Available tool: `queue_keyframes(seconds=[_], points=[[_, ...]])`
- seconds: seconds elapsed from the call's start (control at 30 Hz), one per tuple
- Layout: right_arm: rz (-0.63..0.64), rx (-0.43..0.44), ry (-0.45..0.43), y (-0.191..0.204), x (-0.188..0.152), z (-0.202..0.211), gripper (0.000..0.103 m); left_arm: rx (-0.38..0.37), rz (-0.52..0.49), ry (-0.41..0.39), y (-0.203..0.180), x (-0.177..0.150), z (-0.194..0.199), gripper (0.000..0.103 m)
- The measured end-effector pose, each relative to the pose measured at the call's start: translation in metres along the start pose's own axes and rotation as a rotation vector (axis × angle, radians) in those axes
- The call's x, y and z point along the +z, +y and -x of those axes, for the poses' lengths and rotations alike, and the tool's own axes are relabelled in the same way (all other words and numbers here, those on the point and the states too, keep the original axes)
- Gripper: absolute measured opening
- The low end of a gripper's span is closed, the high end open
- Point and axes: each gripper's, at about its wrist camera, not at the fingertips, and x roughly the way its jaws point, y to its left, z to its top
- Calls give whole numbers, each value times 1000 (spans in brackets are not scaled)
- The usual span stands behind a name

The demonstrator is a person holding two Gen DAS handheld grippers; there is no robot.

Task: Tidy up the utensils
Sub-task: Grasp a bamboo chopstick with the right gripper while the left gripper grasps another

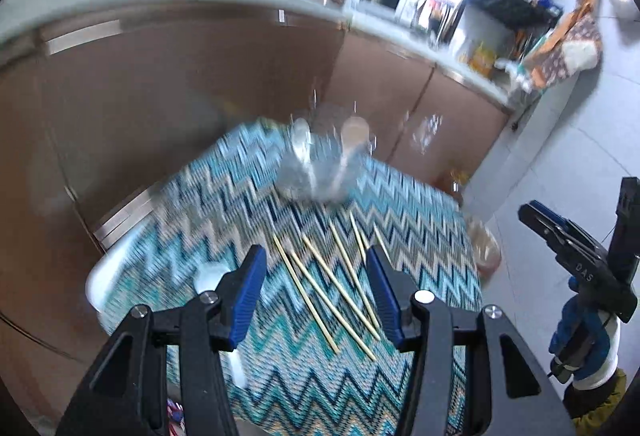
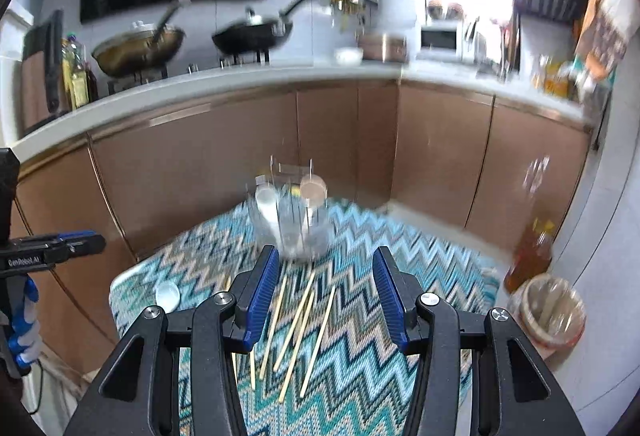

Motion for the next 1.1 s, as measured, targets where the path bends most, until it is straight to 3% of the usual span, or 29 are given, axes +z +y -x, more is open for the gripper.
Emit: queue_keyframes(seconds=[0.17, 0.27, 0.33, 0.5, 0.77, 1.1], points=[[-30, 57, 169, -16, -14, -52, 48, -24, 96, 202, 12, -4, -71, 49], [-52, 94, 250, -25, -20, -82, 46, -10, 164, 279, 26, 0, -108, 46], [-56, 111, 298, -28, -24, -102, 43, -15, 221, 326, 37, 3, -130, 36], [-40, 140, 413, -31, -29, -153, 34, 2, 296, 419, 53, 14, -180, 29], [-77, 159, 591, -40, -38, -235, 23, 35, 291, 483, 57, 23, -223, 22], [-68, 154, 695, -39, -44, -283, 20, 64, 278, 539, 47, 23, -257, 11]])
